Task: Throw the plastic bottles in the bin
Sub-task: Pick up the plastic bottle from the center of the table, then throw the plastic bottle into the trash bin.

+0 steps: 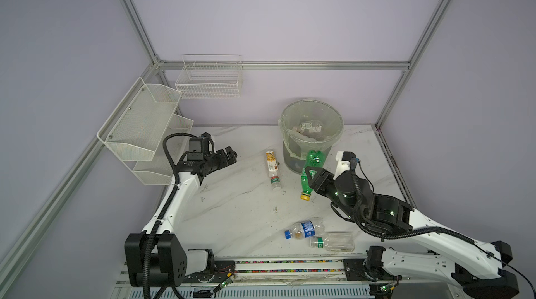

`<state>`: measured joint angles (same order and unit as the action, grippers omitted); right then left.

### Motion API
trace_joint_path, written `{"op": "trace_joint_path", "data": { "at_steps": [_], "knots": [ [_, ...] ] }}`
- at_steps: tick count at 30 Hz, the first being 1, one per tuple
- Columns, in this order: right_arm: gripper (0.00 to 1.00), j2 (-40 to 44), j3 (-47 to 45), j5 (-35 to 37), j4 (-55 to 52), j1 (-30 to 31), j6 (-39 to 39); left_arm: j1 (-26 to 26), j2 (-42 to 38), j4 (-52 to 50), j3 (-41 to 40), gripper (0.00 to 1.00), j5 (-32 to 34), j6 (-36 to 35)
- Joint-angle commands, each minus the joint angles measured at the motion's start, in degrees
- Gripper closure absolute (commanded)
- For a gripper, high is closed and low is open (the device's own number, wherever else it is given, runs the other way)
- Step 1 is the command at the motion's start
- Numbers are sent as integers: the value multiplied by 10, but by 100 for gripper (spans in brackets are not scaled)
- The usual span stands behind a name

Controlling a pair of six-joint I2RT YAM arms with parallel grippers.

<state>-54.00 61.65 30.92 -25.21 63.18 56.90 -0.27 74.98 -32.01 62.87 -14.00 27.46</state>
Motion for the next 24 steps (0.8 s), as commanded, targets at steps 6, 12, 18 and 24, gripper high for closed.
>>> {"op": "trace_joint_path", "data": {
  "at_steps": [6, 12, 18, 24],
  "knots": [
    [40, 5, 31, 82, -68, 3, -6, 3, 16, 22, -14, 0, -55, 19],
    [39, -3, 48, 101, -57, 3, -15, 3, 11, 19, -14, 0, -53, 16],
    [37, -33, 90, 140, -49, 3, -36, 6, 16, 24, -14, 0, -68, 20],
    [32, -162, 254, 118, -57, -77, -165, 8, 10, 32, -16, 0, -82, 22]
  ]
}}
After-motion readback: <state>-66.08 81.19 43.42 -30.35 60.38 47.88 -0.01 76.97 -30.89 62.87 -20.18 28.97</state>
